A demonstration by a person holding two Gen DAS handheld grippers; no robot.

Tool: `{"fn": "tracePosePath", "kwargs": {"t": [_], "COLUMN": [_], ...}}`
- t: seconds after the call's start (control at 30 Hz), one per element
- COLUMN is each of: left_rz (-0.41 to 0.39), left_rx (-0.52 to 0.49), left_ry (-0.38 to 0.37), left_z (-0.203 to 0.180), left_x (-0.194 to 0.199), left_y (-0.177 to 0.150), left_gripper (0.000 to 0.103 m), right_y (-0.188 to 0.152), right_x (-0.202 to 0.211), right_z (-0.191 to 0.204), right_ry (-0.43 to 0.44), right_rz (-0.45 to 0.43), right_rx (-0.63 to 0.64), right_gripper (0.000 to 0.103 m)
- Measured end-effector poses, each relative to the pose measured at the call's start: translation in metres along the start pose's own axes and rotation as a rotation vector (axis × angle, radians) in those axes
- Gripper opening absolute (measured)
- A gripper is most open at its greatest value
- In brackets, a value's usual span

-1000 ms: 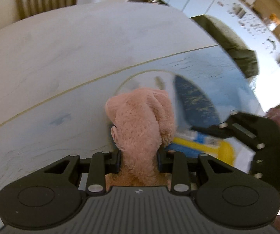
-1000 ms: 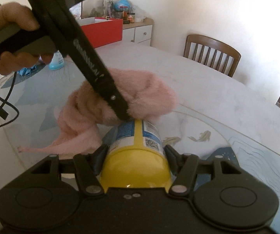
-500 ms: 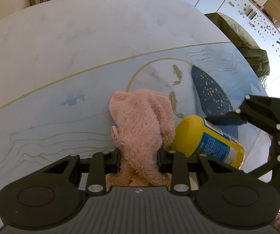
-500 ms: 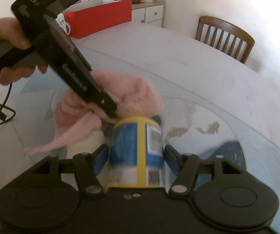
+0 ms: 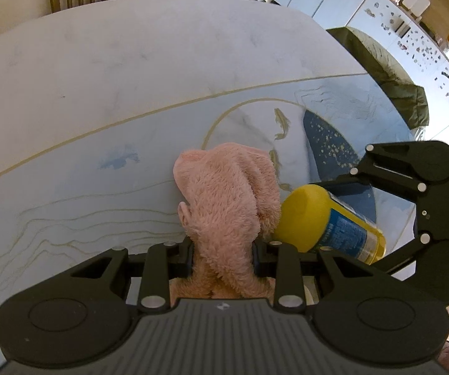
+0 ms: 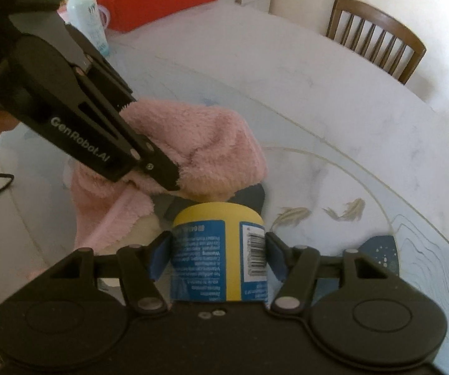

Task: Clean container
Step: 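Rub the towel over the bottle cap with the left tool while the right tool holds it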

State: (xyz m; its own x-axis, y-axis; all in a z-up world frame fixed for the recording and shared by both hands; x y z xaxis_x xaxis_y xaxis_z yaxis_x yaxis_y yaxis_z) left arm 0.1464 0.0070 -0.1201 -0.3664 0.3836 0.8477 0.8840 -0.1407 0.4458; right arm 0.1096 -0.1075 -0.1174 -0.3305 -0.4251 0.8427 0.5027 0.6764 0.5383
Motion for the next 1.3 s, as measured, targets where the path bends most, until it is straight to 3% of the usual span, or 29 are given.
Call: {"fn": "tracePosePath", "kwargs": {"t": [0.17, 0.27, 0.53, 0.63, 0.9, 1.17, 1.3], "left_rz": [-0.047, -0.076, -0.078, -0.061, -0.004, 0.037, 0.001], "left_rx": [-0.01, -0.031, -0.214, -0.233, -0.101, -0.047, -0.01], "left_ry": [-0.008, -0.01, -0.131, -0.182, -0.27, -0.126, -0.107], "left_z": [-0.002, -0.006, -0.063, -0.081, -0.072, -0.038, -0.027], "left_x": [0.025, 0.041, 0.077, 0.074, 0.048, 0.034, 0.041], "left_y": [0.008, 0.014, 0.016, 0.017, 0.024, 0.012, 0.018], "left_gripper": [0.03, 0.03, 0.031, 0.031, 0.03, 0.03, 0.03], "right_y": [-0.003, -0.011, -0.03, -0.034, -0.048, -0.051, -0.044], "right_x": [0.027, 0.033, 0.037, 0.047, 0.051, 0.053, 0.057], "right_z": [0.005, 0.008, 0.016, 0.019, 0.013, 0.012, 0.013], "right_ry": [-0.021, -0.058, -0.064, -0.073, -0.095, -0.098, -0.098], "right_rz": [-0.218, -0.299, -0.358, -0.396, -0.444, -0.471, -0.488], "right_rx": [-0.001, -0.016, -0.007, -0.012, -0.033, -0.026, -0.022], "right_gripper": [0.061, 0.062, 0.061, 0.061, 0.061, 0.061, 0.061]}}
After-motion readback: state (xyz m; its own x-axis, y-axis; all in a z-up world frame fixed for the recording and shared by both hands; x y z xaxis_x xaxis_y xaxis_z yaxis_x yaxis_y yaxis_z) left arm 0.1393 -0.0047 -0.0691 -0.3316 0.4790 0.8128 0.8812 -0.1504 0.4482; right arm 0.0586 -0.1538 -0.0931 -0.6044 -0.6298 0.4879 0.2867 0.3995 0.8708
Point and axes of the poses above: each gripper's, at about its wrist camera, not at the fingertips, and x roughly against the way its jaws point, z to its left, y to its top, the point moved 6 cm from there along -x, roughly the way its jaws point, and after that the axes turned 3 degrees about -z, right-handed, at the moved point
